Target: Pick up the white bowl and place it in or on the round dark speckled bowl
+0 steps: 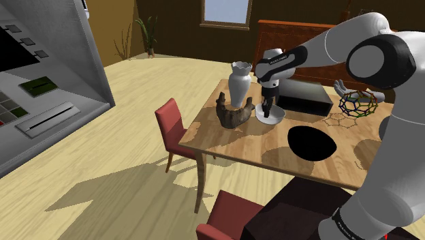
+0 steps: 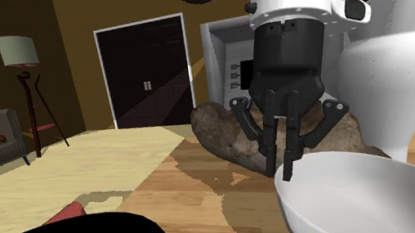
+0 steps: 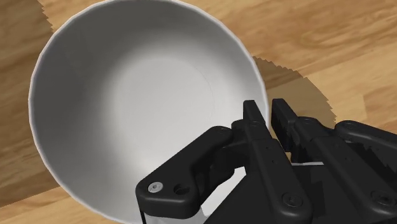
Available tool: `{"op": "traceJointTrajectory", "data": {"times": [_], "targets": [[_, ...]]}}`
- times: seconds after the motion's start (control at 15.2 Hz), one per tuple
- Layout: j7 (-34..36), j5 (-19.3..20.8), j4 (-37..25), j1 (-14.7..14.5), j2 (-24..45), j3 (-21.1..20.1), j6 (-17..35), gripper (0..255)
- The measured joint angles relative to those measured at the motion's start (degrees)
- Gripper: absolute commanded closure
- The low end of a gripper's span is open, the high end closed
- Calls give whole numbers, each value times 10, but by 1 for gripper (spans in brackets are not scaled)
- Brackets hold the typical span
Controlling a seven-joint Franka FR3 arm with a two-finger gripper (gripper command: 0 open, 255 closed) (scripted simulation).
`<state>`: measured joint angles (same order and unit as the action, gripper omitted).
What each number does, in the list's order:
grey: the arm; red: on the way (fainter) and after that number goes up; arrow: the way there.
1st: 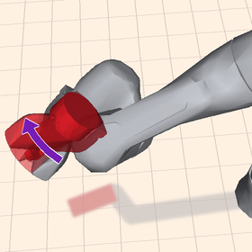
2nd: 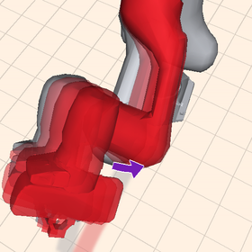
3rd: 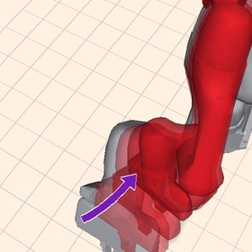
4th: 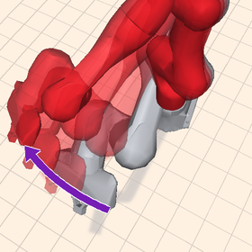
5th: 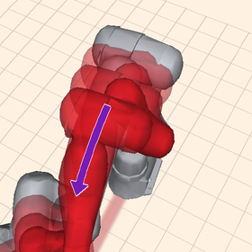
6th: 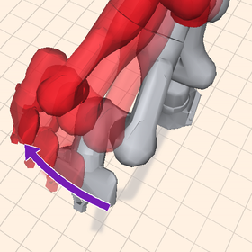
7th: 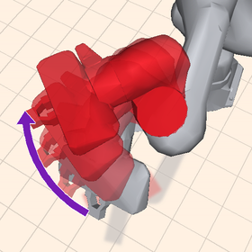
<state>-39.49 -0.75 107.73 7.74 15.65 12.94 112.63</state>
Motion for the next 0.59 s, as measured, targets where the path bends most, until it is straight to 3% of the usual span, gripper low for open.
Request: {"op": "traceJointTrajectory", "data": {"times": [0.59], "targets": [[2,6,-34,-2,-26,2,-60,255]]}}
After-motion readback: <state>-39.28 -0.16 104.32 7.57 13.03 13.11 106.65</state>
